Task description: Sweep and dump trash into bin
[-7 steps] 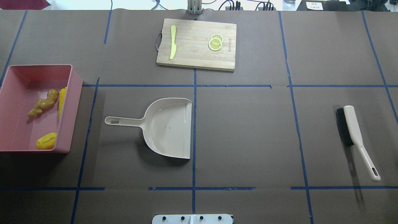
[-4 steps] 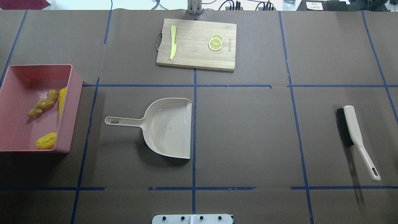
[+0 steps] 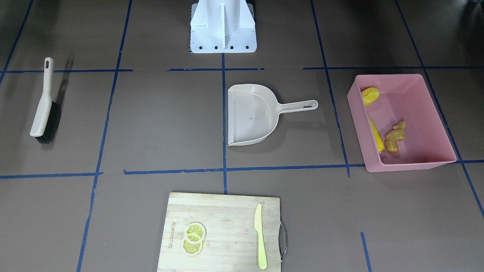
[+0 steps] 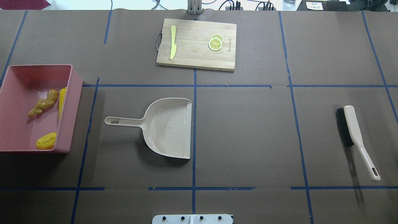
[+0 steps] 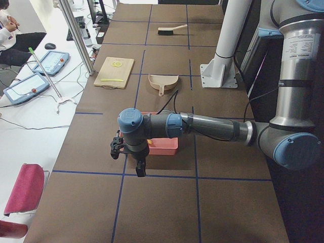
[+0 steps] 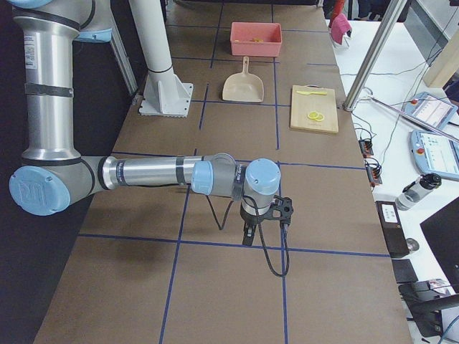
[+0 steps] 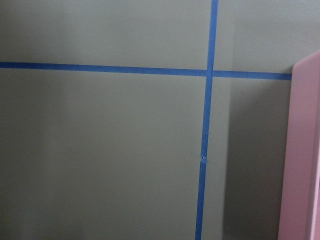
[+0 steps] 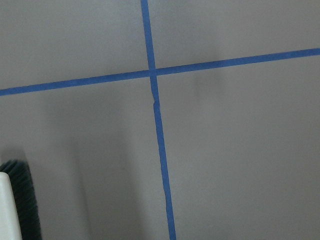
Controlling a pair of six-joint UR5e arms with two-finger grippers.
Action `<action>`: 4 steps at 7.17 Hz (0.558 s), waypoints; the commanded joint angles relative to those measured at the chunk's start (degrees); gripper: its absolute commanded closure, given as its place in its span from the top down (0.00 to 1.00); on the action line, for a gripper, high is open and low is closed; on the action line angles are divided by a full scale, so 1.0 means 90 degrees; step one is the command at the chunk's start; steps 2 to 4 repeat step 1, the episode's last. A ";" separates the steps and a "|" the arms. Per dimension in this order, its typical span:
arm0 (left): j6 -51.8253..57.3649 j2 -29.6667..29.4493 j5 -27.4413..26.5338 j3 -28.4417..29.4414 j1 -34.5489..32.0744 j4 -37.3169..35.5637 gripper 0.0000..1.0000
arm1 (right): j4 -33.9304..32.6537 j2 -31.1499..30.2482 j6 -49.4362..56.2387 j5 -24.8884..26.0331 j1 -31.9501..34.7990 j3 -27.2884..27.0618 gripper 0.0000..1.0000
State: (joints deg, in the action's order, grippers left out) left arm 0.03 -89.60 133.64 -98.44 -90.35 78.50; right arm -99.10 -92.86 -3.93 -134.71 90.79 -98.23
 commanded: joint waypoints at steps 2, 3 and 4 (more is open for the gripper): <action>0.0007 -0.0054 0.0511 -0.0097 0.0000 0.0008 1.00 | 0.0006 0.0103 -0.0023 -0.0013 0.0000 0.0016 1.00; 0.0007 -0.0054 0.0511 -0.0097 0.0000 0.0008 1.00 | 0.0006 0.0103 -0.0023 -0.0013 0.0000 0.0016 1.00; 0.0007 -0.0054 0.0511 -0.0097 0.0000 0.0008 1.00 | 0.0006 0.0103 -0.0023 -0.0013 0.0000 0.0016 1.00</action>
